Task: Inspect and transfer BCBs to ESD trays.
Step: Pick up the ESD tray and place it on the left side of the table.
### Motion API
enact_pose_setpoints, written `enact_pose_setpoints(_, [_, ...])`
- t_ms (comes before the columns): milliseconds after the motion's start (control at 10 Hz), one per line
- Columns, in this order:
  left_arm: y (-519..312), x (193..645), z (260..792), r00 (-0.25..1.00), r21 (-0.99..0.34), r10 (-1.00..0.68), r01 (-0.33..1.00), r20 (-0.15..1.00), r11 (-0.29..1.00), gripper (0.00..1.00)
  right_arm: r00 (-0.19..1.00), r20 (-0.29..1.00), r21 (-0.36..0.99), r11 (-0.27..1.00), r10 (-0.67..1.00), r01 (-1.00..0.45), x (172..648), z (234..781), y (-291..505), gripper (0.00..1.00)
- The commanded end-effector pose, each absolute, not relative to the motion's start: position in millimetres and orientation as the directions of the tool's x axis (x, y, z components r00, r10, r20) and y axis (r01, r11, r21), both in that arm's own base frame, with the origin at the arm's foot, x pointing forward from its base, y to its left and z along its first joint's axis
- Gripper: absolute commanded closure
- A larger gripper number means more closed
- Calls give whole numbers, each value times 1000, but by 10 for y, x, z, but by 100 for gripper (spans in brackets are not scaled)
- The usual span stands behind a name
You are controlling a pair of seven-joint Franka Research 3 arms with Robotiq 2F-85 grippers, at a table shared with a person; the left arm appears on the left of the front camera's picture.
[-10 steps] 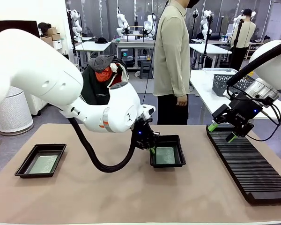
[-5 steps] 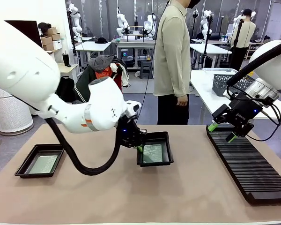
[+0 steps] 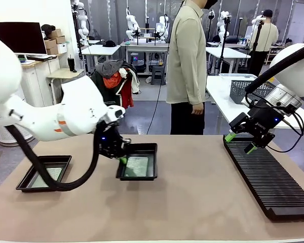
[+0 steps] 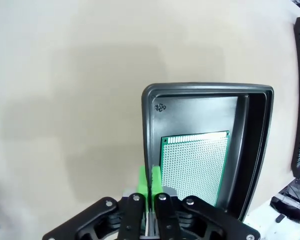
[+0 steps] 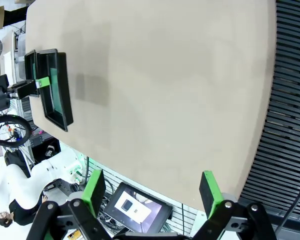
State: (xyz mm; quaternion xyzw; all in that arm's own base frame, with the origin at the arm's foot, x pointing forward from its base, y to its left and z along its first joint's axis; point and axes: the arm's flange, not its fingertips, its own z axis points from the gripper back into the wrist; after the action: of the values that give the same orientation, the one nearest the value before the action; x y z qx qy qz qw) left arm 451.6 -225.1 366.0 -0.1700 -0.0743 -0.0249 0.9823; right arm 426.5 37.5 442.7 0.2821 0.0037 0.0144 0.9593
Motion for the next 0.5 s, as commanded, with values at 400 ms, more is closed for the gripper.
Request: enact_pose_setpoints(400, [-1305, 4371, 3520, 986, -280, 11, 37, 168, 959, 100, 1000, -1, 535, 845, 7, -5, 4269, 4433, 390, 0])
